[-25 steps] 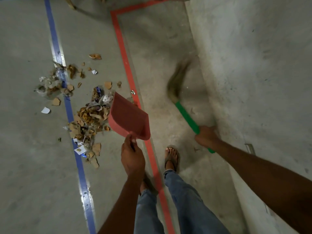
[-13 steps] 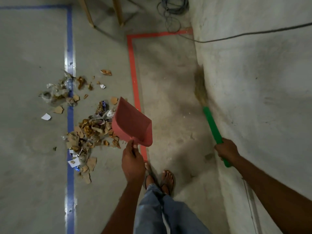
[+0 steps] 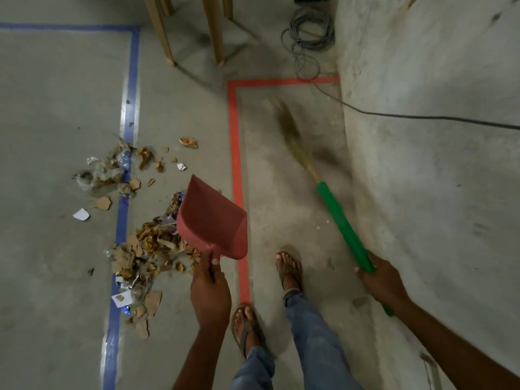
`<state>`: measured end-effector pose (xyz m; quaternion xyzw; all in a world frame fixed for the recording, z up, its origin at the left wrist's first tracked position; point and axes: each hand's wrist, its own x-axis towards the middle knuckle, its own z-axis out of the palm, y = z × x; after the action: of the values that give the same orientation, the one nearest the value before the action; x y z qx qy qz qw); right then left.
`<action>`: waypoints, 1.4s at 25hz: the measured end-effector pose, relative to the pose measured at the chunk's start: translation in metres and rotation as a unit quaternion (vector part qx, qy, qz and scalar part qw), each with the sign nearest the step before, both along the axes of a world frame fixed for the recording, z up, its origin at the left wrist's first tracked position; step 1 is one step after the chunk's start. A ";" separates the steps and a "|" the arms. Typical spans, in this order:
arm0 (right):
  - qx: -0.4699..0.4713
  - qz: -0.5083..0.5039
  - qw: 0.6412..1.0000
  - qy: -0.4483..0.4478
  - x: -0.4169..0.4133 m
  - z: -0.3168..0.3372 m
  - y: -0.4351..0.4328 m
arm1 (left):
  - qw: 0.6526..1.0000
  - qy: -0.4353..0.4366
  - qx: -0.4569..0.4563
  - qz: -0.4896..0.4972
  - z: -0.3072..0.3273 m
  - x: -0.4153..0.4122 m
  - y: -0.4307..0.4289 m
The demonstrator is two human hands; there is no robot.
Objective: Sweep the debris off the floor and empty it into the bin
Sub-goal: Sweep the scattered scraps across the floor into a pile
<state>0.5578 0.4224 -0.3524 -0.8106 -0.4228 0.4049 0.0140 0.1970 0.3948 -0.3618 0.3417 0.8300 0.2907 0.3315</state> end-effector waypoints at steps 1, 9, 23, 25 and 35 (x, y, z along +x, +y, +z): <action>-0.017 -0.016 1.000 -0.021 0.008 -0.013 0.027 | 1.000 0.001 0.004 0.006 -0.002 0.004 0.010; -0.068 0.085 0.994 -0.003 0.011 -0.038 0.108 | 0.995 -0.027 -0.035 0.095 -0.036 0.041 0.082; -0.069 0.275 0.955 -0.088 -0.106 -0.064 0.337 | 0.980 -0.010 -0.009 0.198 -0.014 0.027 0.115; -0.076 0.346 0.934 -0.047 -0.131 -0.050 0.305 | 0.969 -0.022 -0.033 0.245 0.001 0.021 0.089; -0.011 0.211 0.973 0.093 -0.177 0.049 0.038 | 0.947 0.018 -0.055 0.316 0.035 -0.029 -0.050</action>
<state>0.3811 0.4608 -0.3038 -0.6621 -0.5767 0.4767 -0.0415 0.1679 0.3445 -0.3272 0.0479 0.9159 0.3280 0.2263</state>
